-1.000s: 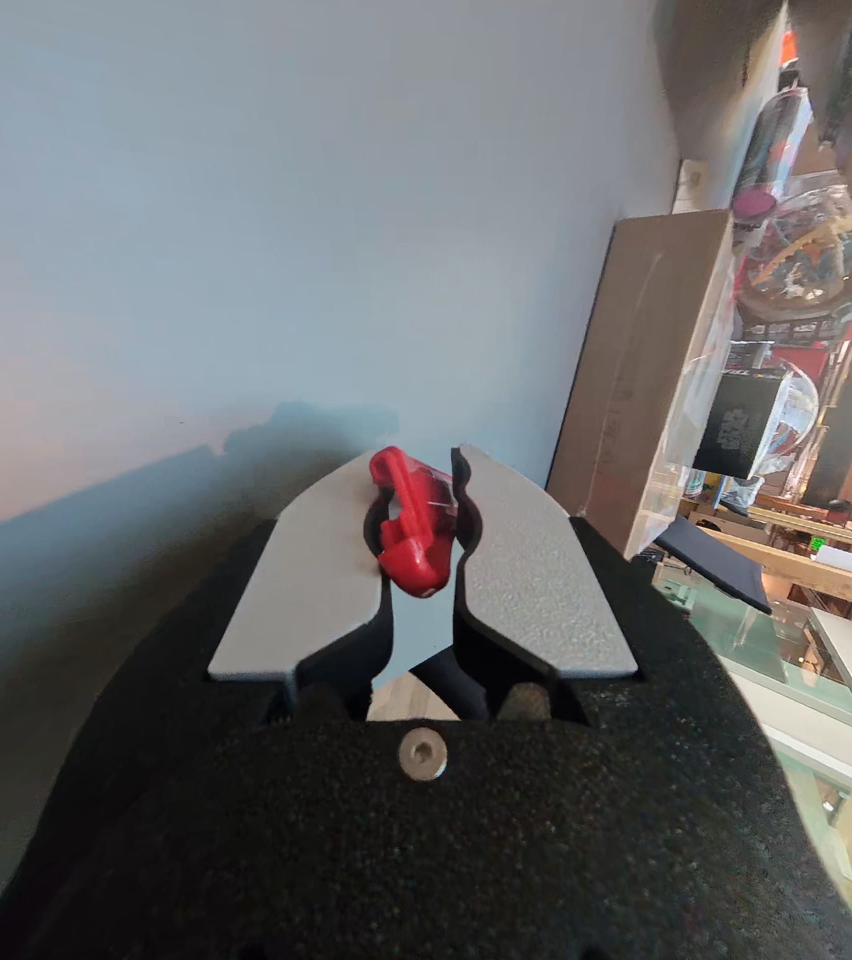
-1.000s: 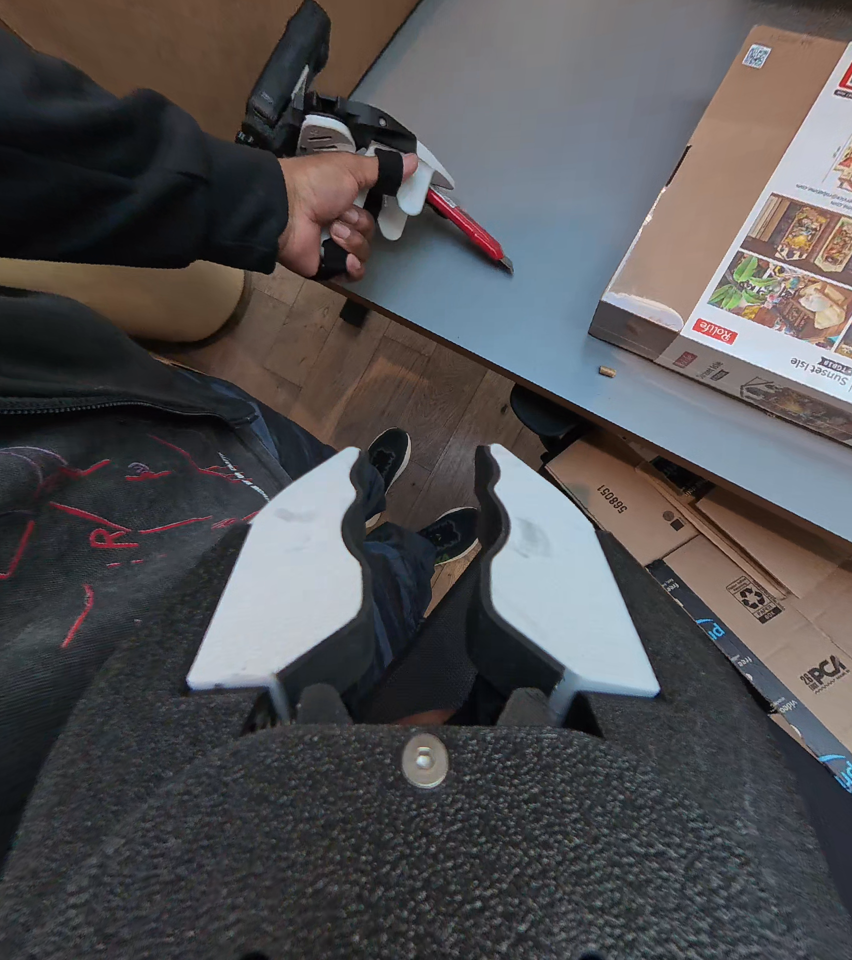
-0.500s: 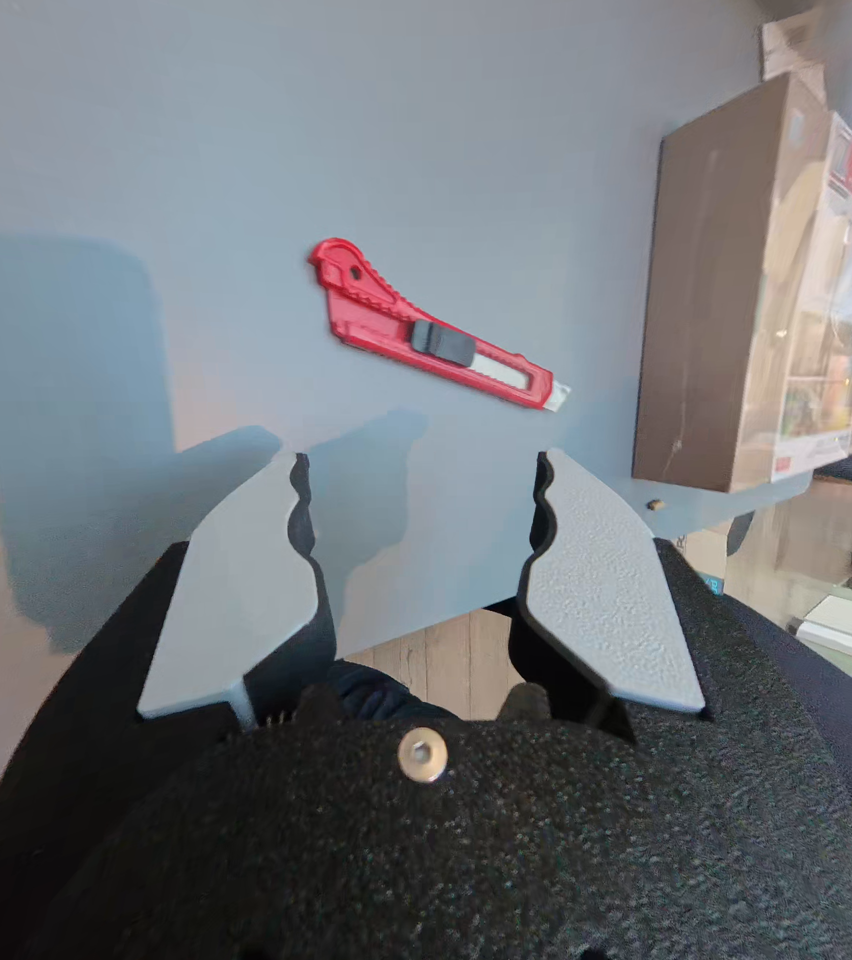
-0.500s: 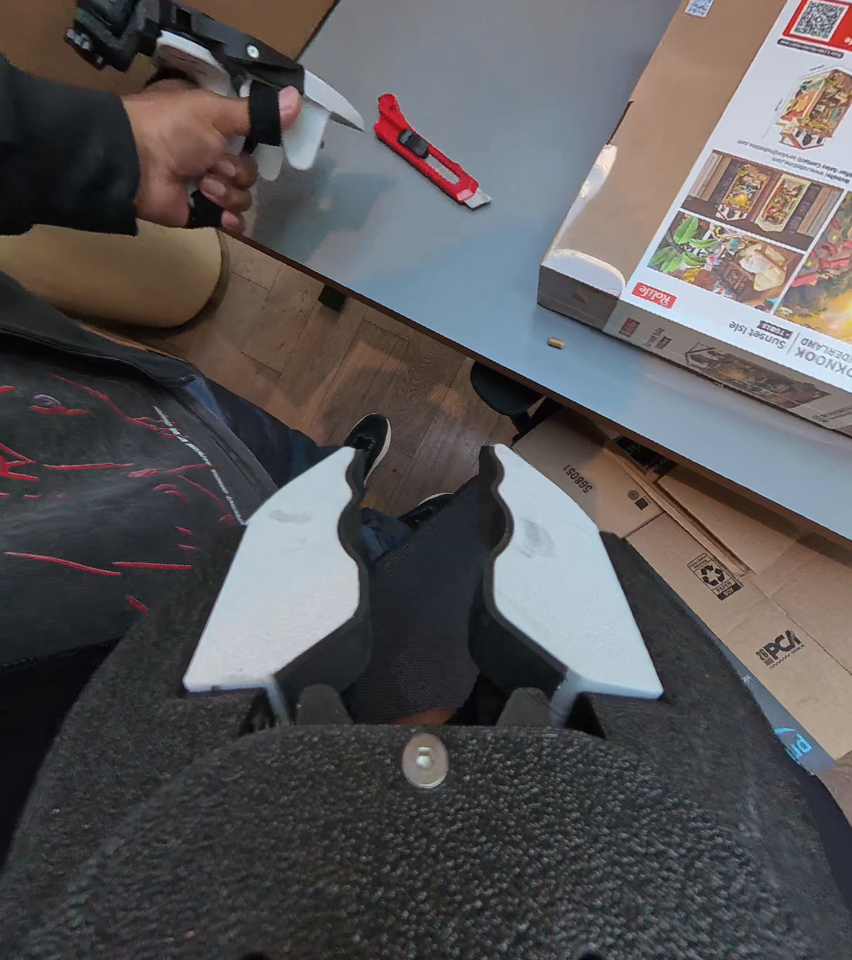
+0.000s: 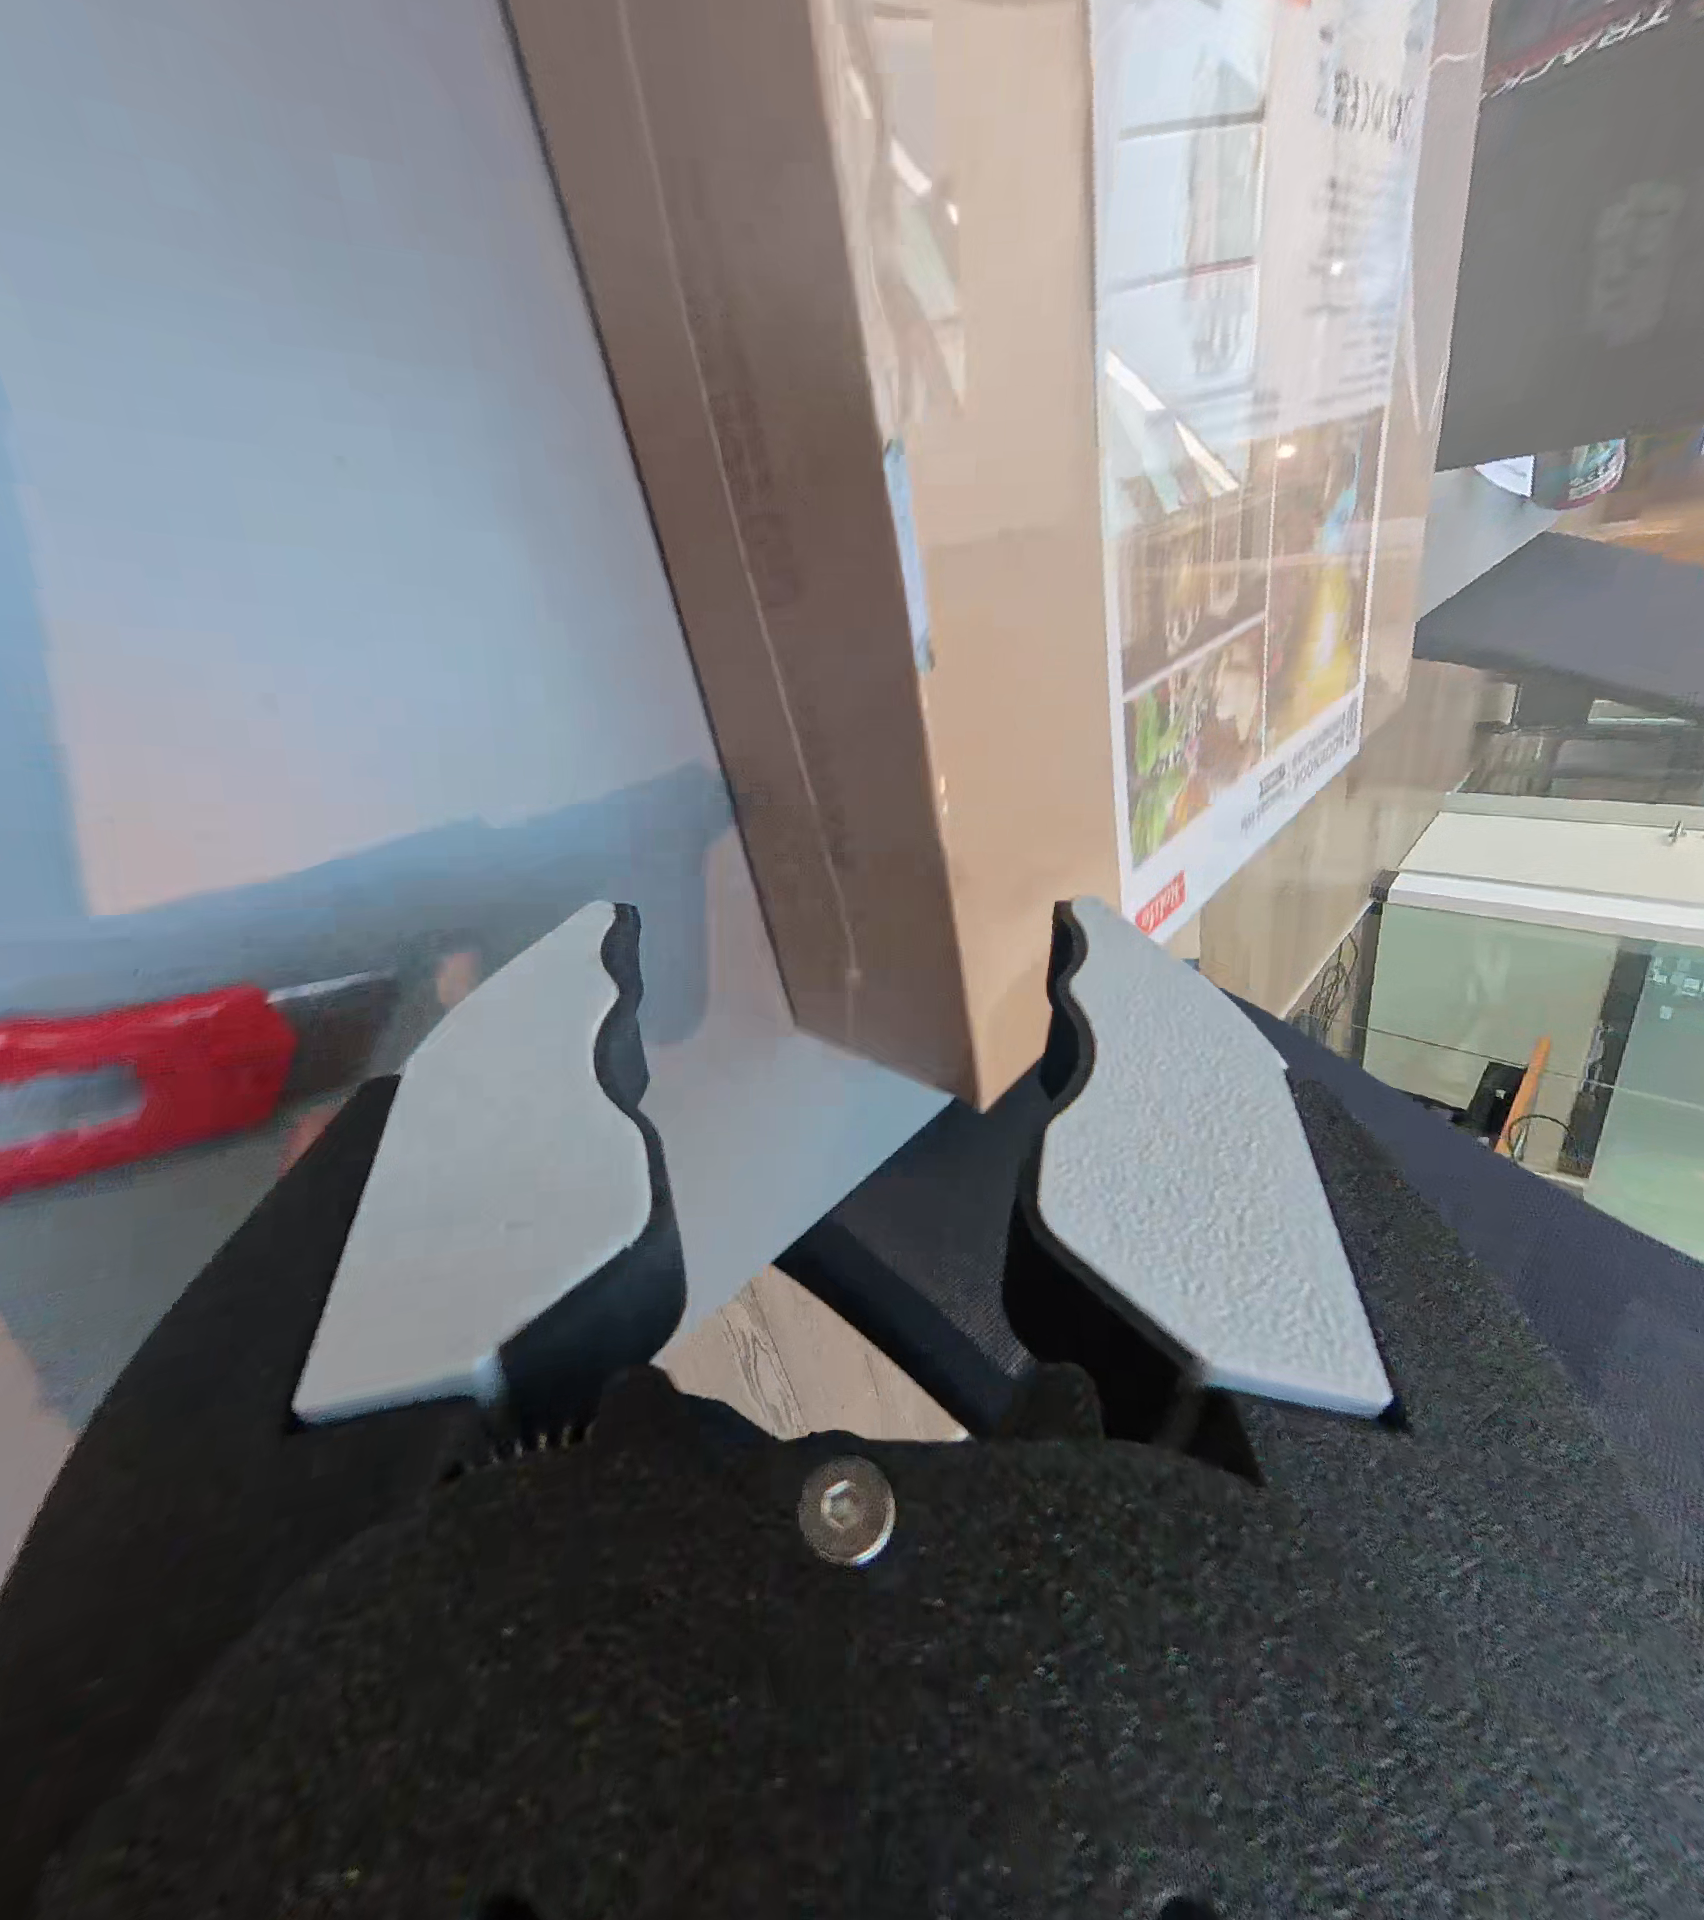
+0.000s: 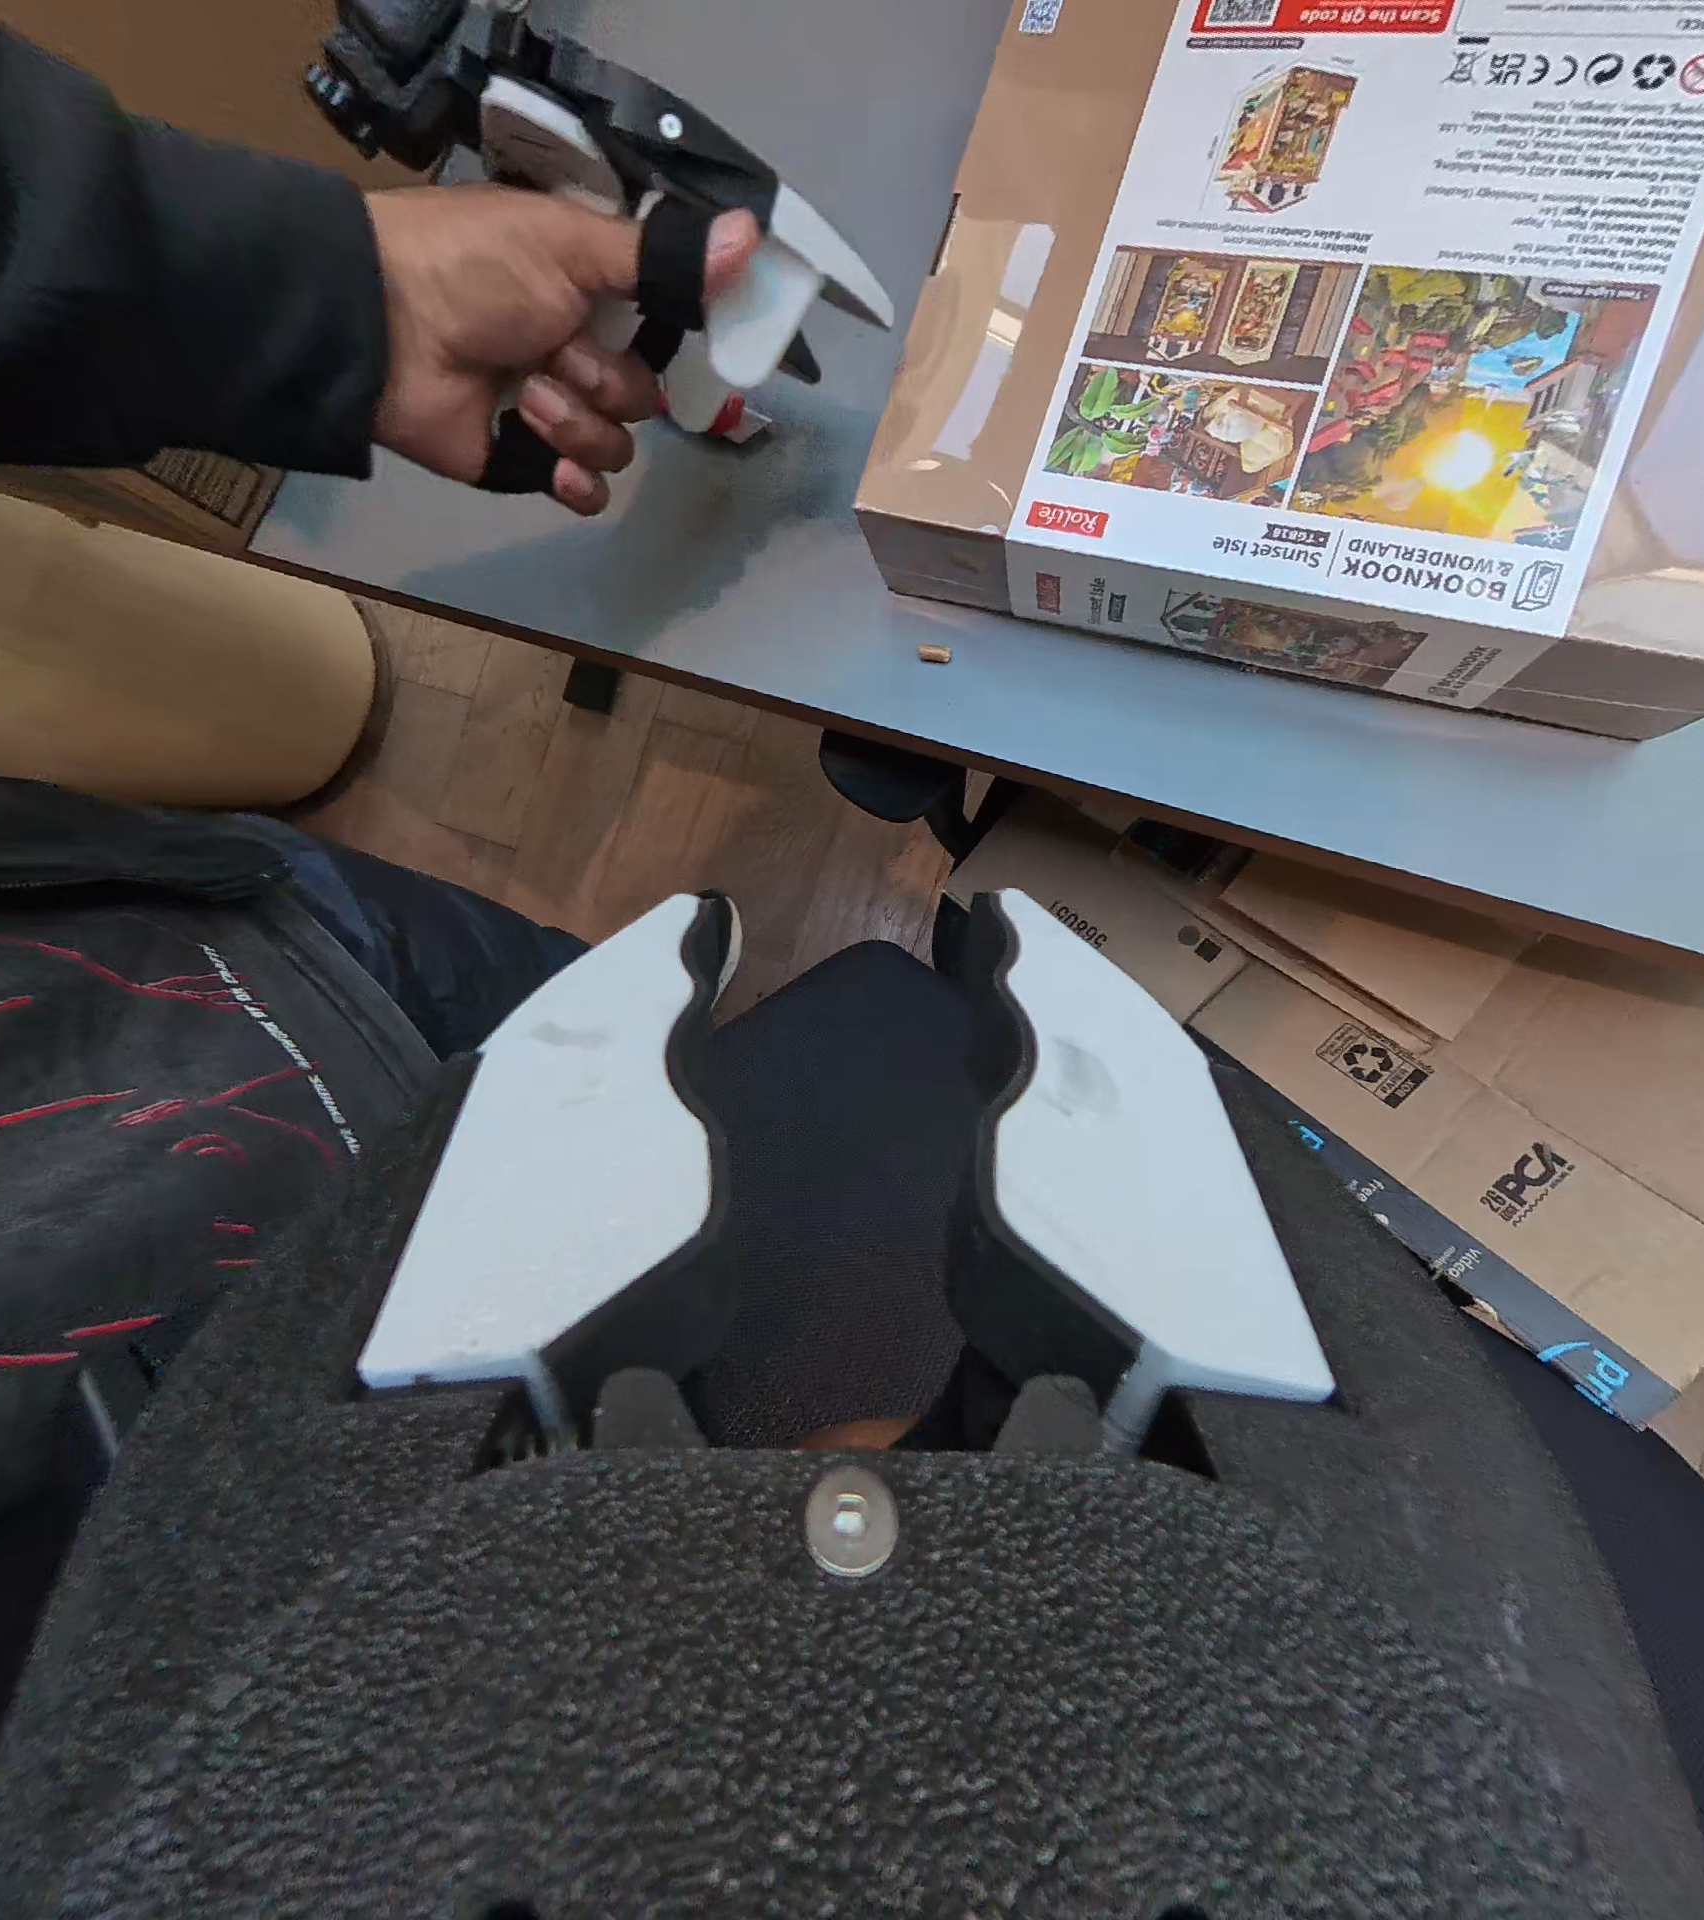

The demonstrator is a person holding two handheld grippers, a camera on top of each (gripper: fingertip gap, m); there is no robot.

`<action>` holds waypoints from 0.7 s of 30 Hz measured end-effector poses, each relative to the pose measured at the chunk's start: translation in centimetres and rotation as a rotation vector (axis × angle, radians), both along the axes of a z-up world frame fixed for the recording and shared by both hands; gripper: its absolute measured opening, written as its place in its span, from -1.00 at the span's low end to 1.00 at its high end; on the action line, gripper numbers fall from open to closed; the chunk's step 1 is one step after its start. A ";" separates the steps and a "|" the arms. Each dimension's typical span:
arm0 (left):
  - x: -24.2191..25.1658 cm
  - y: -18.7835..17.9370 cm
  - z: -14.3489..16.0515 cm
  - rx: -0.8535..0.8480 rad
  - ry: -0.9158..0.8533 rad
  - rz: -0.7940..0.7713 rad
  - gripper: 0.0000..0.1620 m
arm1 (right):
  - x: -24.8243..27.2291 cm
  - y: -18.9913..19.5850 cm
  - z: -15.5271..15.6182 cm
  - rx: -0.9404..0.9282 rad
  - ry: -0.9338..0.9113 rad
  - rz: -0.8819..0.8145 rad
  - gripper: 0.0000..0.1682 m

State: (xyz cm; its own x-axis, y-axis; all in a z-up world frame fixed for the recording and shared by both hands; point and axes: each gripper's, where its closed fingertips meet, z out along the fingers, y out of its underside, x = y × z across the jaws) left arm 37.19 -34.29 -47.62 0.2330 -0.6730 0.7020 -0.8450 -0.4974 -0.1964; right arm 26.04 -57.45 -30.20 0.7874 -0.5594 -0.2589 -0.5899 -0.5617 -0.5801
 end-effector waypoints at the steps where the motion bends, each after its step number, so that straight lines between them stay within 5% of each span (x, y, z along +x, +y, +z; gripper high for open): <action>1: 1.2 -0.5 -0.3 -0.009 0.007 0.004 -0.07 | 0.0 -0.1 0.3 -0.001 -0.011 -0.004 -0.45; 6: 4.2 -3.0 -1.9 -0.009 0.070 -0.013 -0.15 | -0.1 -0.2 1.7 0.029 -0.038 -0.037 -0.46; 11: 3.7 -4.8 -2.2 0.195 0.035 -0.149 -0.05 | -0.6 -0.5 1.9 0.064 -0.022 -0.050 -0.46; 16: -0.2 -12.6 -1.9 0.091 0.035 -0.375 -0.22 | -0.5 -0.4 1.6 0.086 0.005 -0.053 -0.46; 21: -1.7 -19.1 -0.9 0.074 0.042 -0.425 -0.38 | -0.2 -0.6 2.0 0.062 -0.013 -0.039 -0.47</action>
